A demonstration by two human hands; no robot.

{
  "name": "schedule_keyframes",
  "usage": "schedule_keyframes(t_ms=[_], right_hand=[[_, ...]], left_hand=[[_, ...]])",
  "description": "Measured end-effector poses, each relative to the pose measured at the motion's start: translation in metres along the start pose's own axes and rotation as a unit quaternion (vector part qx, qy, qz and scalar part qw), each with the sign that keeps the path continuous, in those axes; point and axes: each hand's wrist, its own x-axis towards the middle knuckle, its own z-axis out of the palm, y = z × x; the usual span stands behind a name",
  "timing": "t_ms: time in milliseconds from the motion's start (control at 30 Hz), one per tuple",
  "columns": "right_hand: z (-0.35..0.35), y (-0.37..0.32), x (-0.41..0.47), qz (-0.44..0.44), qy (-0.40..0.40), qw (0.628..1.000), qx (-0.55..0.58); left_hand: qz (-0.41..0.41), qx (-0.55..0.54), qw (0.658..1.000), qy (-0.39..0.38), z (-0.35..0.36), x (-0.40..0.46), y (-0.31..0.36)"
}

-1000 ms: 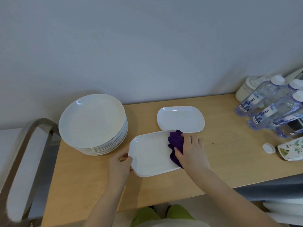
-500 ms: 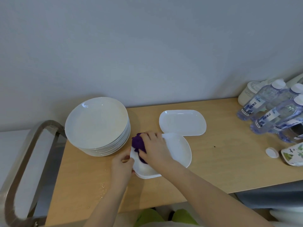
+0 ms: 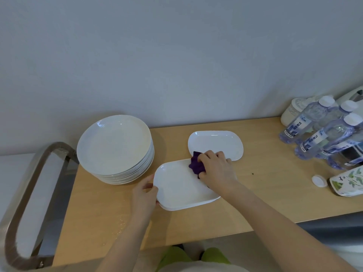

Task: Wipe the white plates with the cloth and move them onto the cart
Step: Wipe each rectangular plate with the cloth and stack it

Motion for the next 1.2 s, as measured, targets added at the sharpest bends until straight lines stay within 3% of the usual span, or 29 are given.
schedule_keyframes(t_ms=[267, 433, 667, 933, 1067, 1200], right_hand=[[0.012, -0.011, -0.005, 0.065, 0.035, 0.989, 0.129], [0.020, -0.059, -0.003, 0.026, 0.041, 0.985, 0.167], [0.031, -0.108, -0.018, -0.041, 0.022, 0.990, 0.136], [0.029, -0.068, -0.042, -0.051, -0.016, 0.994, 0.098], [0.023, -0.020, -0.045, 0.016, 0.002, 0.997, 0.073], [0.021, 0.006, -0.044, 0.083, 0.068, 0.994, 0.033]], left_hand=[[-0.011, -0.032, 0.999, -0.019, -0.001, -0.005, 0.007], [-0.017, -0.054, 0.997, -0.046, -0.004, -0.007, 0.007], [-0.026, -0.070, 0.996, -0.040, -0.006, -0.003, 0.004], [-0.038, -0.047, 0.998, -0.007, -0.005, 0.001, 0.001], [0.012, -0.009, 1.000, -0.018, 0.000, 0.000, 0.001], [0.033, 0.028, 0.999, -0.021, 0.000, -0.001, 0.000]])
